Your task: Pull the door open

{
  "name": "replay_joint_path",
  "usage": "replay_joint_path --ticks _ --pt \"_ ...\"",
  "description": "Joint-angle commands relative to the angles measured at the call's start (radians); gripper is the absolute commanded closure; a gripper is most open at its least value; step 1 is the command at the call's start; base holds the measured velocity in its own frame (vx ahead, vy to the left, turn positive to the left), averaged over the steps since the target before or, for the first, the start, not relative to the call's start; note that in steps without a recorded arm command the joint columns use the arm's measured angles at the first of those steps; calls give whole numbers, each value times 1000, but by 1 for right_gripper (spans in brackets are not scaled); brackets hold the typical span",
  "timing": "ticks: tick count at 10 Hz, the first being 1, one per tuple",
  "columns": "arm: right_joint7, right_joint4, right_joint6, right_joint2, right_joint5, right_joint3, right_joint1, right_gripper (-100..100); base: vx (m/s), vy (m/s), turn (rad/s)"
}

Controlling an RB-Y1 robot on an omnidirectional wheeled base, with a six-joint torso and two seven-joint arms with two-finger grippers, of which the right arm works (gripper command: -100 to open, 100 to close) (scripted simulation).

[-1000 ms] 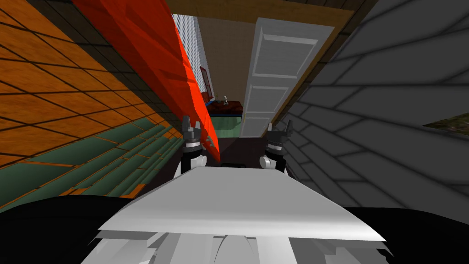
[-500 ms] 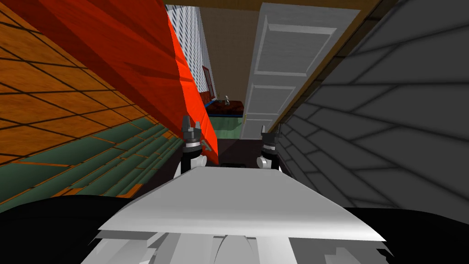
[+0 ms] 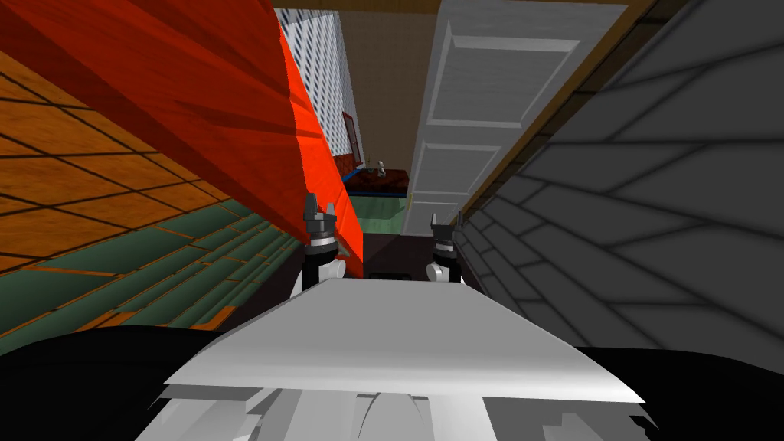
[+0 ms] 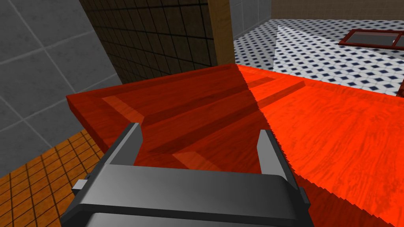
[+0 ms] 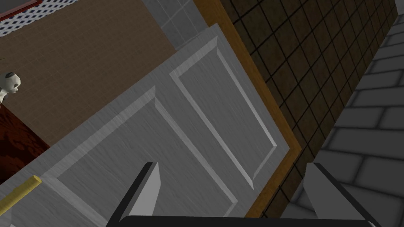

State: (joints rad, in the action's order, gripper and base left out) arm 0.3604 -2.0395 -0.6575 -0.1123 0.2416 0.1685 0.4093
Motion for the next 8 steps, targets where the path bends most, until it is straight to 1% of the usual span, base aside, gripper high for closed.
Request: replay_joint_path --ticks 1,8 --pt "29 29 -11 -10 18 13 -5 -100 98 -63 62" --pt "148 151 -49 -54 97 76 -25 -100 84 -64 57"
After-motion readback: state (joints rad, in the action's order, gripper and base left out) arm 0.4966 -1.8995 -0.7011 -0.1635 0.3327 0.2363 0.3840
